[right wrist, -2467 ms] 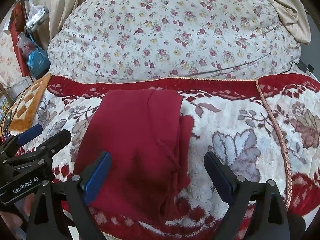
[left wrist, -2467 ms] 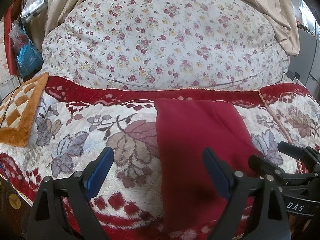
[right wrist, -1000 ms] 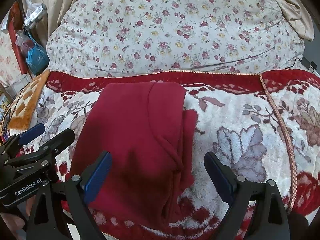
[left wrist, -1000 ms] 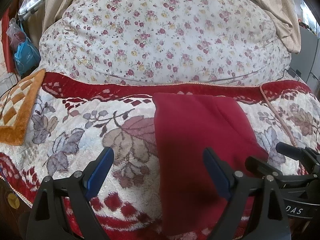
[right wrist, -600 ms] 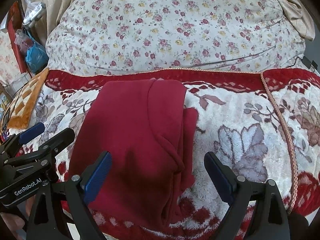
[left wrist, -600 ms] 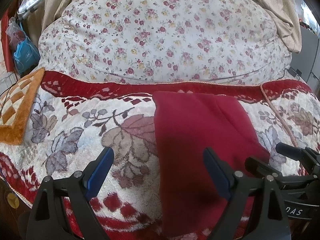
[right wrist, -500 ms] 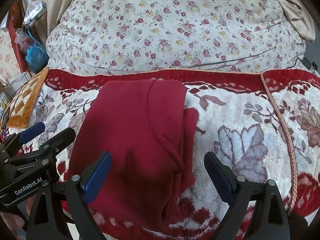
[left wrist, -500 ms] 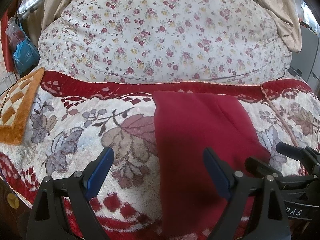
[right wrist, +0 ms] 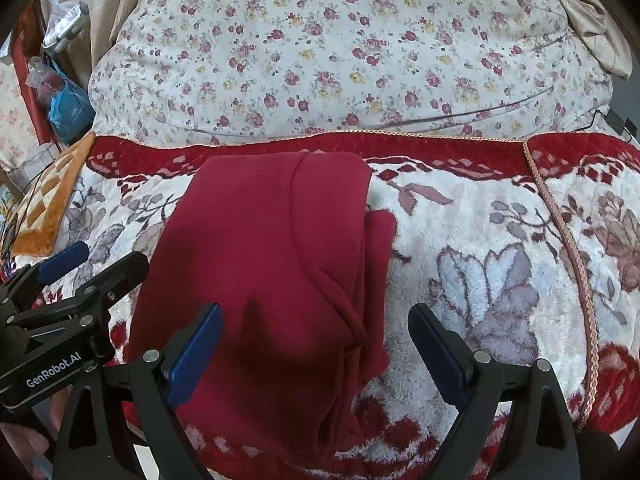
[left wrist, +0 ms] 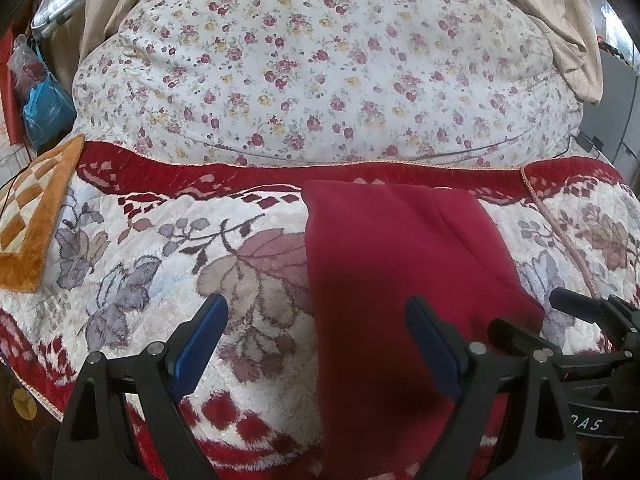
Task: Fold small clothes
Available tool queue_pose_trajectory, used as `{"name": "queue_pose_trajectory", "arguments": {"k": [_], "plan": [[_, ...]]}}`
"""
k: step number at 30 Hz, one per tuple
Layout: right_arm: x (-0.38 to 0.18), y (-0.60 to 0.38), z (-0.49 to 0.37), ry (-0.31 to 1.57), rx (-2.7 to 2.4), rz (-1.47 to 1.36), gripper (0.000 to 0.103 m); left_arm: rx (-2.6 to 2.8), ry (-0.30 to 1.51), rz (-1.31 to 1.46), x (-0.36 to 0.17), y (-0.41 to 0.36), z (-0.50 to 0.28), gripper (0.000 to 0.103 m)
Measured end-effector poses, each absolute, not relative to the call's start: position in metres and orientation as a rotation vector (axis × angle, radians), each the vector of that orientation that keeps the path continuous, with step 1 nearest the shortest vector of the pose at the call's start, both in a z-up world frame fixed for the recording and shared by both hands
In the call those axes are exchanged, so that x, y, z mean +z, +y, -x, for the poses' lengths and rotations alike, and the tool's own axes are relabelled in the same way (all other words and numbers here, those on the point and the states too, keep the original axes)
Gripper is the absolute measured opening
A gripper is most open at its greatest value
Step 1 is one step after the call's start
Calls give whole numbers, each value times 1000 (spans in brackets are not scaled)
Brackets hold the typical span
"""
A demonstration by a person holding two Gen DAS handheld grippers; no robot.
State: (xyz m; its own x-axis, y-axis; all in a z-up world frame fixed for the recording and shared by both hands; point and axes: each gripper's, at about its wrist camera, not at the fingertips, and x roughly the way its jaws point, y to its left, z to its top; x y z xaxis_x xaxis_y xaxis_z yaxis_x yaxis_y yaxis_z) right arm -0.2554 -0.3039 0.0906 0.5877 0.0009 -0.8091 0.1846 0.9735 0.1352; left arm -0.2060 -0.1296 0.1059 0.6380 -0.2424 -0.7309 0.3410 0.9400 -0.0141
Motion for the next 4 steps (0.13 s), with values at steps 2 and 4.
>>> {"name": "queue_pose_trajectory", "arguments": {"k": [2,4], "plan": [[89,-309,254,941,-108,-220,96,-335,820,-124,104,-127,203,89],[89,-317,251,946,-105,-227,96,-326,827,-125,101,-120,200,89]]}}
